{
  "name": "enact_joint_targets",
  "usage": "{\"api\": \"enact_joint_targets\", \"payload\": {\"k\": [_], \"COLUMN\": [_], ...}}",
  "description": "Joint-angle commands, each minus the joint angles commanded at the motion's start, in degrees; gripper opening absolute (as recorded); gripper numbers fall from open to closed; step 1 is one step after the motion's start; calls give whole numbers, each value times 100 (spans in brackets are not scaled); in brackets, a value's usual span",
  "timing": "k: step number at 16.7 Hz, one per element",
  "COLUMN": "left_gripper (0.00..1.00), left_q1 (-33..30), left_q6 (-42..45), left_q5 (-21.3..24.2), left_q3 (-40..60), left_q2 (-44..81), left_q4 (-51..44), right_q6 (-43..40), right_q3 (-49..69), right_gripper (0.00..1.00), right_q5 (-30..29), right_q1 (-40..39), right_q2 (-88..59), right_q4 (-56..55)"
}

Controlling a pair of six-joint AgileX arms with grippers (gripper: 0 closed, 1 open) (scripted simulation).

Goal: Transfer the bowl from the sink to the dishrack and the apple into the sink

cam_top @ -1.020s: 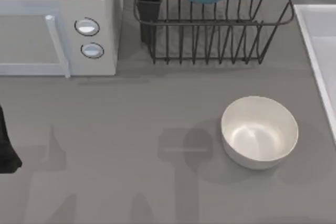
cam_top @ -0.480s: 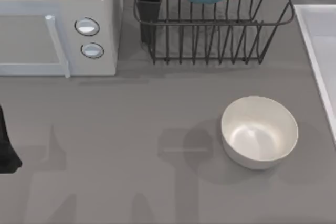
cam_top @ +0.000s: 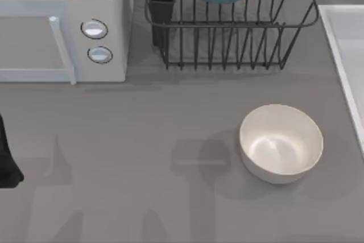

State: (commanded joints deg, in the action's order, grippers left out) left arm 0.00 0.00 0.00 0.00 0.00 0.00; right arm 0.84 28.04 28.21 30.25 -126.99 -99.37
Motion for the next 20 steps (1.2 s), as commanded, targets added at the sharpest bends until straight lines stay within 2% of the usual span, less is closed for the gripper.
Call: {"api": "enact_joint_targets", "payload": {"k": [6, 10, 16, 20], "left_gripper": [100, 100, 100, 100], "left_q1": [0, 0, 0, 0], "left_q6": [0, 0, 0, 0], "left_q5": [0, 0, 0, 0], "left_q3": [0, 0, 0, 0], "left_q2": [0, 0, 0, 0], "left_q4": [0, 0, 0, 0], "right_q6": [31, 220, -55, -236], "right_q3": [-48, -602, -899, -1274], "right_gripper": [100, 100, 100, 100], "right_q5": [0, -103, -724, -1328], "right_q1": [-50, -434, -1053, -1326], "right_q2": [52, 796, 3221, 5400], "right_q4": [55, 846, 3055, 4313]}}
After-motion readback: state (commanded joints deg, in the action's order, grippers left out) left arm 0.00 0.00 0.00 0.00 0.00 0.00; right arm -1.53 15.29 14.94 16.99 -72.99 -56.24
